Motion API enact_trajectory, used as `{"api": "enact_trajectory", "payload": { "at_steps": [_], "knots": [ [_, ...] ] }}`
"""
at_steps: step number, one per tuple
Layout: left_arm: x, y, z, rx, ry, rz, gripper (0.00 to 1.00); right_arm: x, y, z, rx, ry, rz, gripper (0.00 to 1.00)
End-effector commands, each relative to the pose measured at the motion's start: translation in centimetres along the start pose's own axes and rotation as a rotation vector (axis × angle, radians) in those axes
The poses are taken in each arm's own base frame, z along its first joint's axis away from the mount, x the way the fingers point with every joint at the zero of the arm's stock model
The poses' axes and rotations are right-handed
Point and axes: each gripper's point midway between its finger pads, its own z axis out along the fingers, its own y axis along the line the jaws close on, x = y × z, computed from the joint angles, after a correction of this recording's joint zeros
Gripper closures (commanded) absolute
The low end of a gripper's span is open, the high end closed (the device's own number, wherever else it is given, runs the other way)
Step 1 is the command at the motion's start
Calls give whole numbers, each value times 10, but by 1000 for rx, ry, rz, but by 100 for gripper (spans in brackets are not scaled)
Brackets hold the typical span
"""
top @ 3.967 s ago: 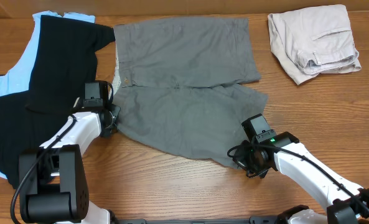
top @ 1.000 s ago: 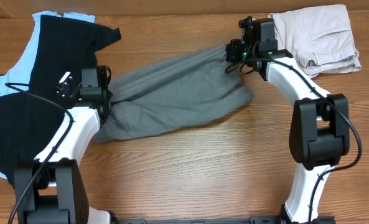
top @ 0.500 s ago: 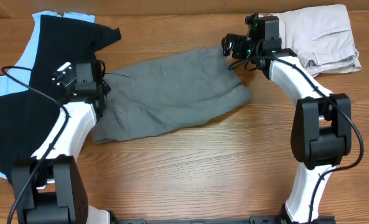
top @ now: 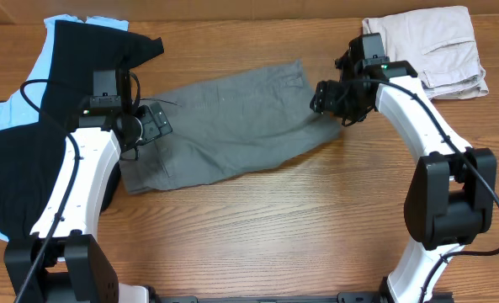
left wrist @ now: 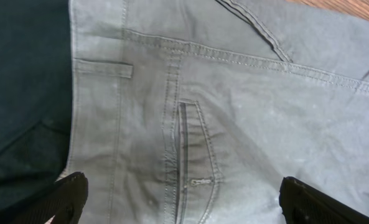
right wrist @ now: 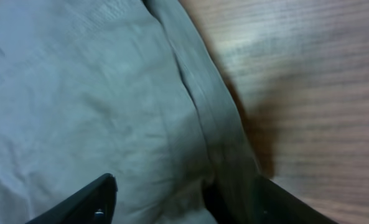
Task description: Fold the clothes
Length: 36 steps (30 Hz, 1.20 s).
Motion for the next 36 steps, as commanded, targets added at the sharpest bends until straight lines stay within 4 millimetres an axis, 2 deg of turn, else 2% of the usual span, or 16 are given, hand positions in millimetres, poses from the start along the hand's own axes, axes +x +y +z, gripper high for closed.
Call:
{"api": "enact_trajectory", "payload": {
  "at_steps": [1,8,11,16,18,20,22,23,28,30,34,36],
  "knots": [
    [-1,-9,-6,45,0,33,0,20,-10,19,12,58,58,34],
    [2,-13,-6,49,4,43,2,43,-35,33,113,100,126,33],
    [6,-16,-4,49,11,58,2,57,-46,41,148,121,163,27],
    [12,-20,-1,34,10,81,3,57,-50,51,143,95,160,24],
    [12,-21,-1,32,9,87,3,53,-49,51,136,76,155,38],
    [13,-22,-2,35,11,89,4,48,-48,52,129,57,150,70],
    [14,-23,-2,36,11,91,4,46,-48,52,127,50,151,90],
    [14,-24,-2,36,12,93,3,45,-50,51,127,46,156,96],
    [16,-27,-2,39,14,104,2,39,-76,43,144,40,245,96],
    [16,-28,-2,41,12,106,2,40,-94,37,158,48,297,96],
    [17,-31,-1,44,13,111,2,44,-143,20,168,59,487,96],
    [19,-31,0,44,17,115,2,44,-157,13,142,60,551,96]
  ]
}}
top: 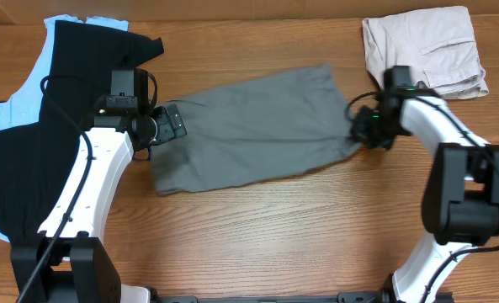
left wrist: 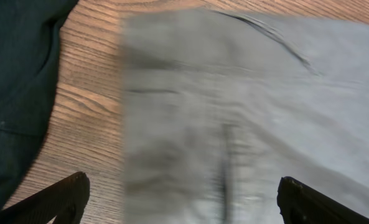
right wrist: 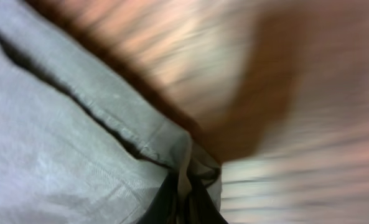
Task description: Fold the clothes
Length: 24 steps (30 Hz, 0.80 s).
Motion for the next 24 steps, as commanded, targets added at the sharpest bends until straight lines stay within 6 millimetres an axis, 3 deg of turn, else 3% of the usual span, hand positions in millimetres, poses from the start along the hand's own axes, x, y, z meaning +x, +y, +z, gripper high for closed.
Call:
{"api": "enact_trajectory", "payload": {
  "at_steps": [1,5,9,10,13,14,17,24],
  "knots": [
    [5,-1,2,-9,3,28,2,-15,-39,-8,-26,8,165,96],
    [13,-3,11,-18,41,40,2,-23,-49,-15,-107,16,227,96],
    [31,-2,30,-49,124,56,1,-26,-40,-19,-189,18,137,95],
    [35,-1,35,-57,145,60,1,-25,-37,-20,-207,19,101,91],
    [57,-1,60,-60,258,83,1,-33,-28,-28,-228,-8,3,50],
    [62,-2,66,-50,285,89,2,-36,-26,-32,-229,-15,-10,45],
    [79,-3,84,-33,365,94,3,-49,-21,-50,-224,-48,-50,34],
    [89,-16,106,39,416,80,4,-76,-11,-92,-196,-128,-81,31]
  ]
}}
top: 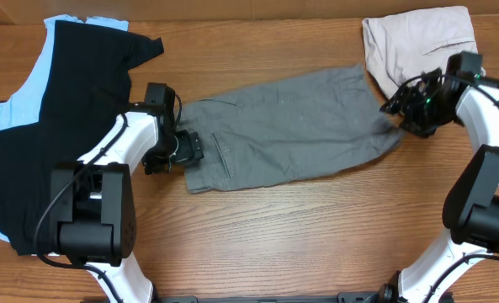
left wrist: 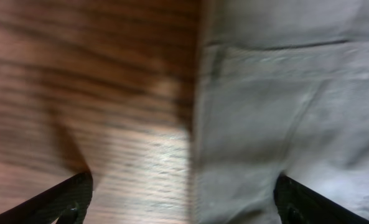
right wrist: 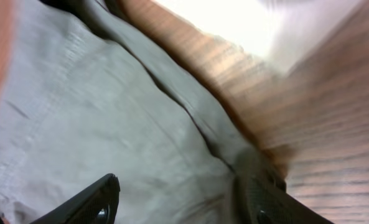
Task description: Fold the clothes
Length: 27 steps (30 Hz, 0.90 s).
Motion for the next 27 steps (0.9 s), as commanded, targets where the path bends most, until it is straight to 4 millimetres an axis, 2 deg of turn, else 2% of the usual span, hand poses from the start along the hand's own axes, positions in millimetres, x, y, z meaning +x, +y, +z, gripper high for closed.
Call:
{"api": "enact_trajectory", "payload": {
  "at_steps": [1,4,9,12,14,16,18,19,22,27],
  "knots": [
    [7,-18,16,85,48,35,4,-21,15,-24,-2,-72,-59,31],
    [4,-30,18,122,31,54,4,-30,22,-34,-10,-103,-73,30],
    [5,-61,27,192,17,117,5,-39,34,-43,-35,-132,-94,29],
    [12,-78,41,222,35,157,10,-38,38,-42,-36,-131,-104,30],
    [18,-83,51,217,53,172,15,-37,40,-42,-37,-129,-107,29],
    [21,-80,59,202,71,171,34,-37,42,-41,-38,-127,-111,30],
    [19,-76,61,198,76,158,74,-35,44,-39,-39,-124,-118,34],
    [13,-68,61,191,66,137,96,-34,48,-38,-40,-121,-127,40],
    [0,-55,57,197,47,88,96,-31,58,-33,-37,-118,-161,51],
    [-12,-39,53,199,29,57,96,-26,70,-24,5,-123,-209,52]
  ]
}}
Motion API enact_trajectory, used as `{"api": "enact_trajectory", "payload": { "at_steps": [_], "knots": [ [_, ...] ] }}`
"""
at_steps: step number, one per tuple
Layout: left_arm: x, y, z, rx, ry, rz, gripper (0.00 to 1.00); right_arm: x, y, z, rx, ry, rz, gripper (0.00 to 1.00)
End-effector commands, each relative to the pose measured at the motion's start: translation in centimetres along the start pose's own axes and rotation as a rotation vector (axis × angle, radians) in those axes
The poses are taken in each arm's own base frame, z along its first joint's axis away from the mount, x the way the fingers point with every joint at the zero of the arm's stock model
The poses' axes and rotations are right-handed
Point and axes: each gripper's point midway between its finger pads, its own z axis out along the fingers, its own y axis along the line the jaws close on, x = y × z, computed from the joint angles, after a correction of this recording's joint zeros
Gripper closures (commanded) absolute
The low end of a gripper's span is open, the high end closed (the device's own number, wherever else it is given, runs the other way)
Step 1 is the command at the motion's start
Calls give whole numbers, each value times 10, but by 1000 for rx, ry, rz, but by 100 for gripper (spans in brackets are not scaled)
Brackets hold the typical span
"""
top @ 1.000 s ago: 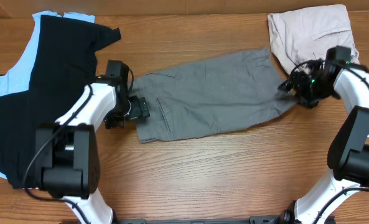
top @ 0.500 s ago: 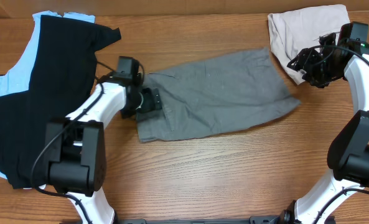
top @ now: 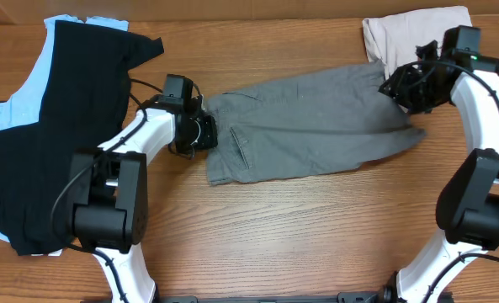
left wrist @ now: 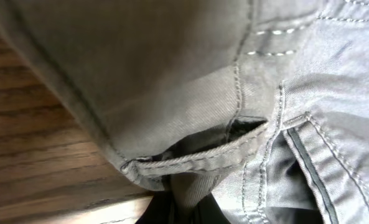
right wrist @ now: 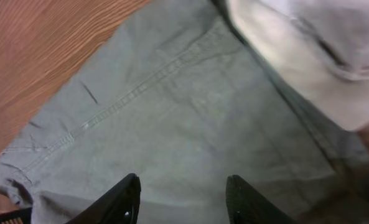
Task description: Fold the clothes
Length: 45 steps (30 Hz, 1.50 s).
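Observation:
The grey trousers [top: 308,126] lie spread across the middle of the table, waistband to the left. My left gripper [top: 202,133] is at that waistband end. In the left wrist view it [left wrist: 183,208] is shut on a fold of the waistband [left wrist: 190,155], just off the wood. My right gripper [top: 403,87] hovers over the trousers' upper right corner. The right wrist view shows it [right wrist: 185,199] open, with grey cloth [right wrist: 172,124] spread below and nothing between the fingers.
A folded beige garment [top: 409,25] lies at the back right, touching the trousers' corner, and shows as pale cloth [right wrist: 308,56] beside my right gripper. A black garment [top: 64,101] lies over a light blue one [top: 64,18] at the left. Bare wooden table [top: 299,236] runs along the front.
My left gripper, open beside the waistband edge before, is now shut on the waistband. The trousers lie slightly further right. My right gripper, still open, has moved back toward the beige garment.
Both grippers stood open over the trousers, which lay left of centre. Then my right gripper was shut on the leg end and the trousers lay further right. Then it was open again with the trousers further right still. Now my left gripper holds the waistband.

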Motion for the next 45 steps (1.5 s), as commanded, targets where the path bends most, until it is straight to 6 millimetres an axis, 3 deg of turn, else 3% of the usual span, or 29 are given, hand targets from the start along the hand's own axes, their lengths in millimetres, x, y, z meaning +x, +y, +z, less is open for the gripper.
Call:
{"api": "enact_trajectory", "payload": {
  "at_steps": [1,5,8,10,16,21,24,27,30,32,35,38,40,43,45],
  "knots": [
    [19,57,21,-126,76,-67,96,-8,21,-6,22,-45,-71,52],
    [15,62,9,-131,91,-33,96,-6,29,-3,16,-43,-92,53],
    [12,66,-3,-150,121,24,96,-4,30,-2,16,-38,-92,59],
    [11,77,-15,-212,144,41,96,-3,29,-2,18,-30,-89,67],
    [-5,108,-62,-390,173,86,96,9,37,11,17,14,-121,70],
    [-36,102,-90,-405,103,105,96,33,49,38,19,96,-163,79],
    [-52,94,-100,-393,53,111,96,58,52,59,27,177,-174,86],
    [-54,88,-101,-371,48,113,96,79,51,72,32,240,-174,95],
    [-50,89,-101,-374,60,96,95,97,52,78,16,287,-170,96],
    [-47,89,-101,-374,70,92,86,104,48,81,24,306,-160,96],
    [-45,90,-102,-376,82,89,62,112,42,87,29,319,-151,96],
    [-43,90,-102,-376,88,88,30,119,37,94,23,324,-148,96],
    [-42,90,-102,-377,92,87,15,123,36,99,12,326,-147,96],
    [-40,90,-102,-377,99,90,0,128,31,104,16,325,-122,96],
    [-38,88,-100,-357,115,117,0,129,30,106,15,324,-122,96]
  ]
}}
